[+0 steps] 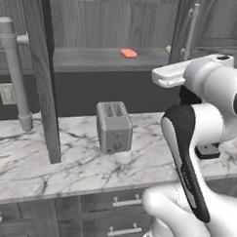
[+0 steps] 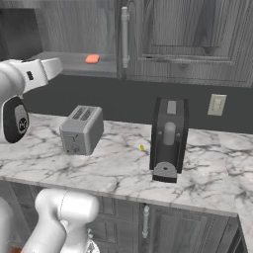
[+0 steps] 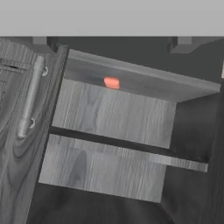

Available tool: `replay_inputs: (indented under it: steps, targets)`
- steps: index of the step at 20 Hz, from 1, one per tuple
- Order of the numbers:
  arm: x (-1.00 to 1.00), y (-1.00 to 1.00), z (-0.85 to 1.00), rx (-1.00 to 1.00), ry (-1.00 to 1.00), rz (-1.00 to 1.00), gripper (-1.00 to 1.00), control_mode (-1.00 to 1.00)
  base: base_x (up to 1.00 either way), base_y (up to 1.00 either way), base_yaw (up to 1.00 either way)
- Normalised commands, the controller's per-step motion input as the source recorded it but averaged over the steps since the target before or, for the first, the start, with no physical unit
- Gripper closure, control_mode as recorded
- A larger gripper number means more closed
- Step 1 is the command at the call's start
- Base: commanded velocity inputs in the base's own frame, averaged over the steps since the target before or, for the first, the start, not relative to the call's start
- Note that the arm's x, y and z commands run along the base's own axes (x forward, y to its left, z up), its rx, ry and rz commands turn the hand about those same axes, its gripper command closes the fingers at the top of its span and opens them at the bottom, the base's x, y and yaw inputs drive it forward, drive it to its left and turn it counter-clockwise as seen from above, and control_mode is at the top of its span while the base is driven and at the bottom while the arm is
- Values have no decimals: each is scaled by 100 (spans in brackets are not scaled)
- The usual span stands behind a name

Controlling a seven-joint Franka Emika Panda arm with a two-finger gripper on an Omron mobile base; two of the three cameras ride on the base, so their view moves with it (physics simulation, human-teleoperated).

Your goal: Pick the bar soap and dish brush from the cabinet and place them on the counter.

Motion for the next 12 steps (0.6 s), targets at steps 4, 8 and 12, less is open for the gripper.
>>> replay_inputs:
  steps: [4, 8, 12]
  targets:
    - [-9, -60, 27, 6, 2, -19, -100, -100, 0, 0, 0]
    - [-10, -56, 18, 6, 0, -16, -100, -100, 0, 0, 0]
    - [-8, -45, 4, 4, 0, -11, -100, -100, 0, 0, 0]
